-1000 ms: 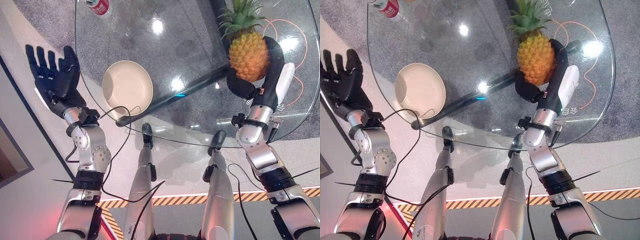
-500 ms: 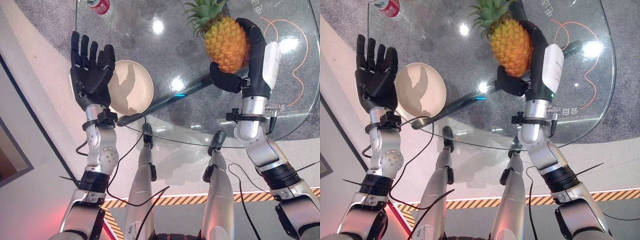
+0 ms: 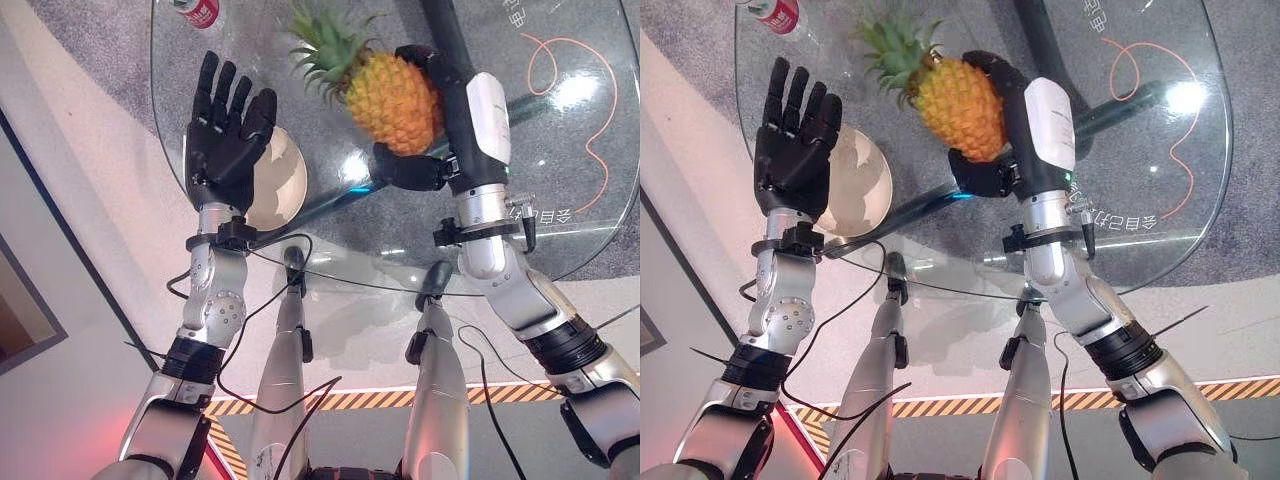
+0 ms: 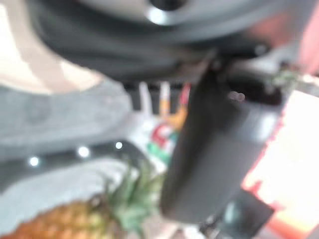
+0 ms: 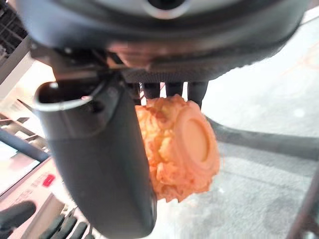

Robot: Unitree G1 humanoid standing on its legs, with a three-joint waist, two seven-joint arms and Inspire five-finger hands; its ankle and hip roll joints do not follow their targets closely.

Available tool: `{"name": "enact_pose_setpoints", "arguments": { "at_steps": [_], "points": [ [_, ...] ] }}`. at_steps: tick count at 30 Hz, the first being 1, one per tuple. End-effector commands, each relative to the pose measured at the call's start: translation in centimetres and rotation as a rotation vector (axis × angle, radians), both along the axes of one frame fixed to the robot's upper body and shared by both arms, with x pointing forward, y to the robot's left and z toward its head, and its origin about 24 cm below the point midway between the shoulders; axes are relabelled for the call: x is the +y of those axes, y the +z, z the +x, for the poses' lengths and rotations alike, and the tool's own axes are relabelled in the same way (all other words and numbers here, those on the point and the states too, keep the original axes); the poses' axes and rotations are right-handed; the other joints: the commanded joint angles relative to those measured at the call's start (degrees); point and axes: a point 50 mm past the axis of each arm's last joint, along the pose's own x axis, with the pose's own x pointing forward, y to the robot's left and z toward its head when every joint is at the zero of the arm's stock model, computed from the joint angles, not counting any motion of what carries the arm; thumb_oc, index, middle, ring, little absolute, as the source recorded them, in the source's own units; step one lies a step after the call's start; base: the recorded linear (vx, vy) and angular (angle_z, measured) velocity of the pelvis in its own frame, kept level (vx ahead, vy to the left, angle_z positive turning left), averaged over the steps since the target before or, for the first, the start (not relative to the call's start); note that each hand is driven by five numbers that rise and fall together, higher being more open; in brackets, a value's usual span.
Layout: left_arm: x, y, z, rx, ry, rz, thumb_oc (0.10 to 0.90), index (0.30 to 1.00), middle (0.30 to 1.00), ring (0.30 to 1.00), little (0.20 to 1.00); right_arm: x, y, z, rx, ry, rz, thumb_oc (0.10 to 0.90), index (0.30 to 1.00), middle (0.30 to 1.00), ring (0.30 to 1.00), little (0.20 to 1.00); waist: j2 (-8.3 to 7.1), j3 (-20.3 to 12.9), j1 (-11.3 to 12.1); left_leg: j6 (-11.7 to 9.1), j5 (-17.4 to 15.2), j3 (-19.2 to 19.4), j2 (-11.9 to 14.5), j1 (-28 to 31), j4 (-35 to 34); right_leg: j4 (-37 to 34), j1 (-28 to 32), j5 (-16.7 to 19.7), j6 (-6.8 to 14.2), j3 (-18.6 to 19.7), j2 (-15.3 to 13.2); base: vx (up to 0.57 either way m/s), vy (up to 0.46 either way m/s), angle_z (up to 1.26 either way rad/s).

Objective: Pick up the fruit to the plate

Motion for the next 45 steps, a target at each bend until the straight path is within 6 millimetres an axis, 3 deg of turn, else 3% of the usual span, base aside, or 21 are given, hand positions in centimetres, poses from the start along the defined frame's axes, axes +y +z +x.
{"name": "enact_pose_setpoints", "arguments": {
  "at_steps": [1, 13, 26, 45],
  "points": [
    [-1.8, 6.1, -1.8, -0.291, -0.121, 0.071, 0.800, 0.900, 0.900, 0.900, 0.900, 3.2, 7.3, -4.5, -0.364, 0.211, -0.050, 0.100, 0.300, 0.300, 0.300, 0.200, -0.70, -0.6, 0.4, -1.3, -3.1, -0.4, 1.0, 2.4, 1.1, -1.8, 1.5, 4.9, 1.4, -2.5, -0.7, 0.00, 0.000, 0.00],
    [-4.0, 6.0, -1.7, -0.243, -0.262, 0.062, 0.800, 0.900, 0.900, 0.900, 0.900, 4.9, 7.6, -5.1, -0.354, 0.277, -0.073, 0.100, 0.300, 0.300, 0.300, 0.200, -0.62, -0.6, 0.5, -1.2, -3.0, -0.2, 0.8, 2.6, 0.8, -2.3, 1.8, 5.3, 1.5, -2.7, -0.9, 0.00, 0.000, 0.00],
    [-4.7, 5.7, -1.4, -0.190, -0.299, 0.010, 0.800, 0.900, 0.900, 0.900, 0.900, 5.5, 8.0, -5.4, -0.372, 0.295, -0.071, 0.100, 0.300, 0.300, 0.300, 0.200, -0.58, -0.6, 0.4, -1.2, -2.8, -0.2, 0.7, 2.4, 0.9, -2.4, 1.7, 5.5, 1.5, -2.7, -0.8, 0.00, 0.000, 0.00],
    [-5.6, 6.3, -2.0, -0.258, -0.461, -0.158, 0.800, 0.900, 0.900, 0.900, 0.900, 7.1, 7.6, -5.7, -0.326, 0.358, -0.135, 0.100, 0.300, 0.300, 0.300, 0.200, -0.57, -0.6, 0.6, -1.2, -2.7, 0.0, 0.6, 2.5, 0.6, -2.8, 2.0, 5.7, 1.4, -3.0, -1.1, 0.00, 0.000, 0.00]
  ]
}}
